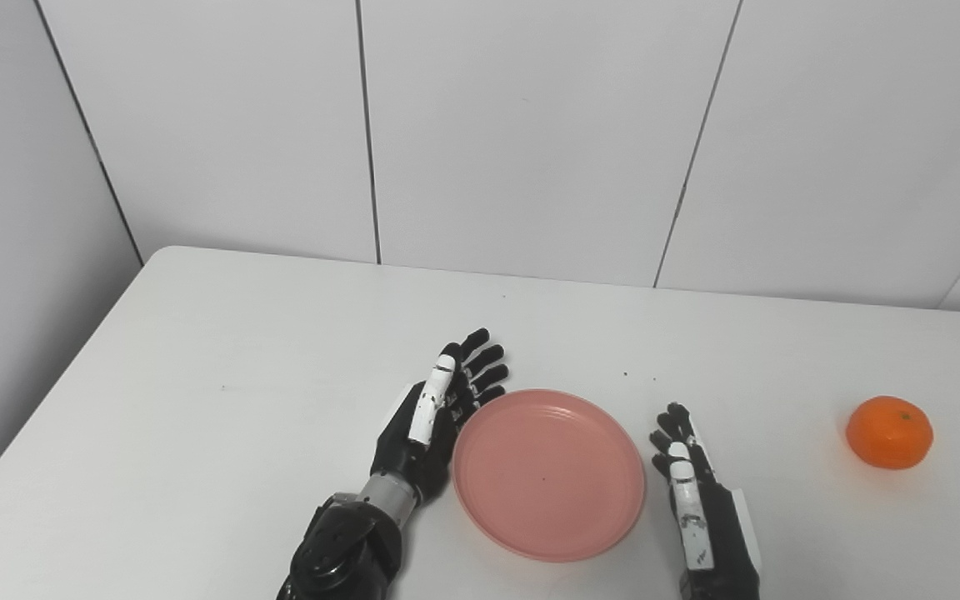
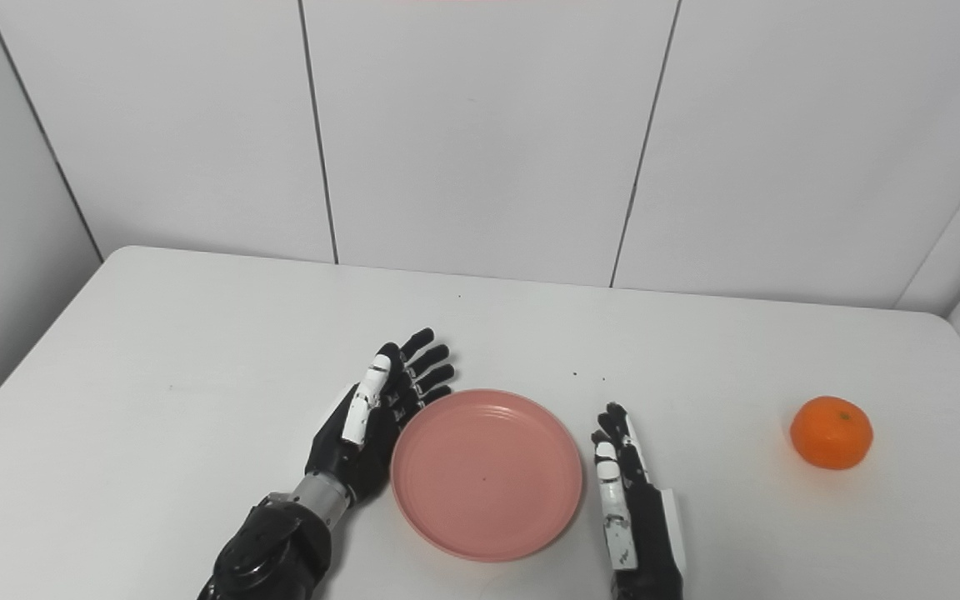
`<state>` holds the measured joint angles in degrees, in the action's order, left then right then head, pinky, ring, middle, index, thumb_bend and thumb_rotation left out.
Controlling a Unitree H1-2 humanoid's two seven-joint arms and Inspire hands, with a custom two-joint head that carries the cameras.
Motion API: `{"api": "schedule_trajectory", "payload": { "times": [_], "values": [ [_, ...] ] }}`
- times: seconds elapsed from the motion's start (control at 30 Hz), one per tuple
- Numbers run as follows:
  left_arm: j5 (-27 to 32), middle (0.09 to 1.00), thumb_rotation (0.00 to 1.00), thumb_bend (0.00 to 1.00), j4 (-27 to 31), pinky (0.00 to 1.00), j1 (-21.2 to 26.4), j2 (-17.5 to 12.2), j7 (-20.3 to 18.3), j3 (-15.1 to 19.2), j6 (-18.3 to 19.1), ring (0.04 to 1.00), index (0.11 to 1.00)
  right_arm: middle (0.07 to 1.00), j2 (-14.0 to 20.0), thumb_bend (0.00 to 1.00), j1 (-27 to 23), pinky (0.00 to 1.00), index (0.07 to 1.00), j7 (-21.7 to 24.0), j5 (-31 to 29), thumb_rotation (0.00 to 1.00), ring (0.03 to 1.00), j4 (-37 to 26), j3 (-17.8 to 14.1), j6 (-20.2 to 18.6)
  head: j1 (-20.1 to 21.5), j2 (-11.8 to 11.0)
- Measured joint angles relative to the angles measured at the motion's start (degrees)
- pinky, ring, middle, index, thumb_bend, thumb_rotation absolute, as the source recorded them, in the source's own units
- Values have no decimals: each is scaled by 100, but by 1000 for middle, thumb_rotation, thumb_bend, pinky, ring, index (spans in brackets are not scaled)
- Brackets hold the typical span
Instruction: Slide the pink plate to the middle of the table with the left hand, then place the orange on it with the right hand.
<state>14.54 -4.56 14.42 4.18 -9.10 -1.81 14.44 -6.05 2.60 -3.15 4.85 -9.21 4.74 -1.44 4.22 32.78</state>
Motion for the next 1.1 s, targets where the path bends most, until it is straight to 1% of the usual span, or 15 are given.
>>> {"api": "schedule_trajectory", "payload": {
  "times": [0.13, 0.23, 0.37, 0.43, 0.47, 0.5, 0.57, 0.77, 0.8, 0.83, 0.87, 0.9, 0.97, 1.03, 1.1],
  "values": [
    [-3, 925, 1000, 408, 8, 915, -6, -6, -2, 29, -2, 911, 915, 907, 85, 200, -161, 872, 907, 8, 110, 1000, 893, -272, -67, -347, 324, 79],
    [-6, 919, 1000, 404, 24, 908, -21, -23, -2, 44, -23, 908, 908, 899, 317, 221, -323, 854, 901, 19, 459, 1000, 879, -578, -69, -598, 438, 70],
    [-6, 918, 1000, 408, 33, 911, -56, -47, -2, 95, -104, 907, 908, 902, 661, 345, -480, 834, 897, 16, 1078, 977, 883, -1017, -84, -756, 694, 44],
    [-3, 925, 1000, 398, 28, 922, -81, -63, -11, 117, -177, 913, 917, 909, 780, 394, -519, 843, 903, 28, 1372, 907, 888, -1258, -91, -938, 931, 9],
    [-2, 925, 1000, 397, 28, 921, -99, -87, -28, 123, -221, 913, 917, 909, 824, 397, -524, 842, 903, 35, 1484, 901, 887, -1386, -97, -1003, 932, 9],
    [-2, 925, 1000, 399, 29, 921, -116, -112, -52, 125, -252, 913, 917, 908, 861, 408, -536, 839, 902, 52, 1600, 887, 885, -1513, -103, -1083, 1210, -17],
    [-2, 931, 1000, 407, 44, 931, -148, -153, -83, 126, -290, 919, 920, 906, 914, 434, -582, 839, 906, 84, 1811, 875, 885, -1654, -114, -1191, 1213, -18],
    [80, 927, 1000, 400, 149, 933, -268, -237, -112, 253, -379, 920, 917, 918, 1238, 520, -749, 828, 917, 216, 2657, 823, 892, -1950, -182, -1472, 1933, -70],
    [109, 927, 1000, 392, 150, 936, -268, -256, -112, 279, -379, 920, 918, 926, 1286, 562, -767, 830, 931, 229, 2752, 800, 894, -1974, -201, -1478, 2177, -96],
    [163, 927, 1000, 392, 149, 936, -268, -284, -117, 311, -378, 920, 918, 926, 1324, 562, -777, 830, 931, 249, 2869, 800, 894, -1991, -214, -1498, 2180, -97],
    [211, 932, 1000, 389, 147, 947, -267, -312, -126, 332, -377, 926, 922, 920, 1361, 606, -778, 826, 927, 259, 2994, 788, 889, -2006, -227, -1512, 2371, -123],
    [274, 936, 1000, 388, 138, 953, -267, -336, -158, 353, -378, 930, 927, 916, 1400, 632, -780, 825, 923, 270, 3168, 765, 887, -2029, -244, -1541, 2373, -123],
    [398, 935, 1000, 386, 77, 952, -251, -383, -266, 393, -387, 930, 927, 911, 1458, 670, -789, 819, 917, 276, 3516, 650, 886, -2137, -325, -1590, 2495, -158],
    [463, 933, 1000, 384, -5, 950, -218, -427, -344, 428, -420, 929, 924, 911, 1499, 688, -855, 814, 918, 265, 3775, 607, 887, -2205, -424, -1592, 2549, -167],
    [526, 928, 1000, 372, -69, 948, -181, -447, -401, 451, -428, 925, 918, 932, 1538, 751, -893, 817, 940, 251, 3971, 583, 901, -2227, -528, -1596, 2619, -185]
  ]
}}
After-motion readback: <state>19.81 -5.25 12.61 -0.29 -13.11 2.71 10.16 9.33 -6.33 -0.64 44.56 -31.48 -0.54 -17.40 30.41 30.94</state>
